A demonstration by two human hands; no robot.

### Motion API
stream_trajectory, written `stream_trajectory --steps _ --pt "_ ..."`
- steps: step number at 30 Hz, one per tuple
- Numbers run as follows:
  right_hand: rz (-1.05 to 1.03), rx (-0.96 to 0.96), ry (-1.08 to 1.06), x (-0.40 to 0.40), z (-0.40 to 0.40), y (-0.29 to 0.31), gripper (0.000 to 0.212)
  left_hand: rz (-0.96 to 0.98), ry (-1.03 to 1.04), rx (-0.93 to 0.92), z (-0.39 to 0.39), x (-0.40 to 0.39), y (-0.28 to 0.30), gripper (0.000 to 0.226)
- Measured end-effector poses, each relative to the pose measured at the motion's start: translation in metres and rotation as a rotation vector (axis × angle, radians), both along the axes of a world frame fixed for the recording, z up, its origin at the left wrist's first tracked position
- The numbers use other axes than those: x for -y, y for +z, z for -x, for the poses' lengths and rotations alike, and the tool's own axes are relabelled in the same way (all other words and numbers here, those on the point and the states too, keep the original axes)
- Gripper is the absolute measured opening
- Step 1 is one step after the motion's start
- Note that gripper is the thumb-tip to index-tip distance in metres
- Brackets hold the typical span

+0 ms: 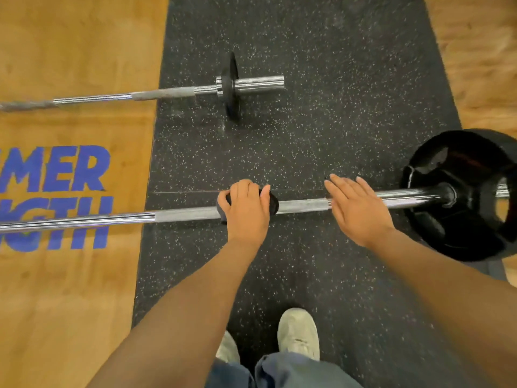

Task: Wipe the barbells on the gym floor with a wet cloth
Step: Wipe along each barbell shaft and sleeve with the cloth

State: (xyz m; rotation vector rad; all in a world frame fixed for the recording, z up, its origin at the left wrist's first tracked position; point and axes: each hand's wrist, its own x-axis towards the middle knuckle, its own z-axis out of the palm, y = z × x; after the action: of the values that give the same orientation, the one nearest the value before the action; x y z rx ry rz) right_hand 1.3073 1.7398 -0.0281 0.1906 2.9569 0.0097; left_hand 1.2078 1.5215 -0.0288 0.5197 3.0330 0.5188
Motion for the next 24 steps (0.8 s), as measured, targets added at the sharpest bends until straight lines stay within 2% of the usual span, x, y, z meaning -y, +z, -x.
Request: stream_trajectory --steps 6,10,16,21,24 --pt "-0.047 -0.116 -0.020 -0.018 0.004 -0.068 0.057 -0.079 0.036 -0.028 -0.010 -0.069 -0.072 0.051" --pt "-0.096 -0.277 0.010 -0.020 0.002 -0.096 0.054 0.028 -0.020 -0.136 -0.022 -0.093 -0.097 0.047" --pt "-0.148 -0.544 0.057 -0.023 0.004 -0.115 0.046 0.056 -0.091 -0.285 -0.029 -0.095 -0.109 0.038" --pt "-0.125 -0.646 0.070 -0.023 0.005 -0.120 0.049 0.078 -0.108 -0.243 -0.047 -0.104 -0.111 0.044" --pt "-0.100 -0.659 0.085 -0.024 0.005 -0.120 0.045 0.097 -0.153 -0.210 -0.042 -0.094 -0.105 0.055"
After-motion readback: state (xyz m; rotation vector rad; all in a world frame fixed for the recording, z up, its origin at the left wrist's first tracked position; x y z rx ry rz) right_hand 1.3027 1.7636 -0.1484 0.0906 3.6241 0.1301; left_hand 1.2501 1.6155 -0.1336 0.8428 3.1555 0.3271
